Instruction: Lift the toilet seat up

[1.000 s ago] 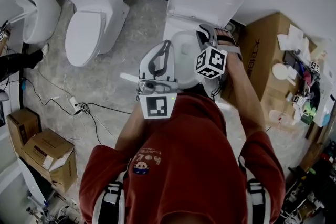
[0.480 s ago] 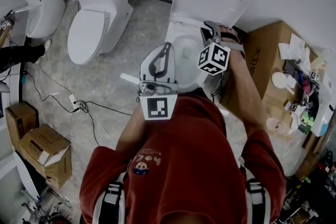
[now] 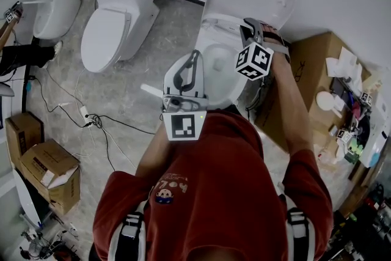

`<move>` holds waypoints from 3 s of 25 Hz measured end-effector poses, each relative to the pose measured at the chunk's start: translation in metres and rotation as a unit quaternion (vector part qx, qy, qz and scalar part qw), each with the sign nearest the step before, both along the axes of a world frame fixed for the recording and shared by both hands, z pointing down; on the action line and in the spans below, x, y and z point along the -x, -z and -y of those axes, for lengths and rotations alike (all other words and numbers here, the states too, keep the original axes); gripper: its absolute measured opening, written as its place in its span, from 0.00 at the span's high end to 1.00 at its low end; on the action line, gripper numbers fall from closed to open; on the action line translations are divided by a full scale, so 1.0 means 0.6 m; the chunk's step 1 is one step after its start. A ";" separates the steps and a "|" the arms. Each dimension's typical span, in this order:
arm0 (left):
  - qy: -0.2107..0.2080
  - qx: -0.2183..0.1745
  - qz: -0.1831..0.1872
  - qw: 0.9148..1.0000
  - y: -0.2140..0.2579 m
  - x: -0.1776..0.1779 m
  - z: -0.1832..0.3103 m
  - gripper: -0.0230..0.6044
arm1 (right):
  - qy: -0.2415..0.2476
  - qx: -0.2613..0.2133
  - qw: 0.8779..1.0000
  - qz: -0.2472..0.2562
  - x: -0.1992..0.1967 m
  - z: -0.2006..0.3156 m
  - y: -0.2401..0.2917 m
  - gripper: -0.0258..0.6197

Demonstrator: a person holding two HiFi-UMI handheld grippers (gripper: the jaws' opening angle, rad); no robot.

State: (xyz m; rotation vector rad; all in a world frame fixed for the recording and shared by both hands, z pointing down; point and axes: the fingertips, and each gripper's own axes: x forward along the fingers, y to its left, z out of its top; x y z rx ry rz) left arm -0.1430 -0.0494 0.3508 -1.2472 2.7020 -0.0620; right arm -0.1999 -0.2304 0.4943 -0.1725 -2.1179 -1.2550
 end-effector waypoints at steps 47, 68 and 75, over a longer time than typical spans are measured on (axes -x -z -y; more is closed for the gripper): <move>0.037 0.031 -0.006 0.999 -0.008 0.011 0.043 0.93 | -0.049 -0.024 0.998 -0.016 0.191 0.192 0.000 0.85; 0.043 0.044 0.000 0.998 -0.005 -0.012 0.035 0.93 | -0.049 -0.029 0.998 -0.006 0.195 0.194 0.006 0.85; 0.055 0.044 0.004 0.998 0.005 -0.020 0.010 0.93 | -0.065 -0.019 0.998 -0.001 0.195 0.193 0.010 0.85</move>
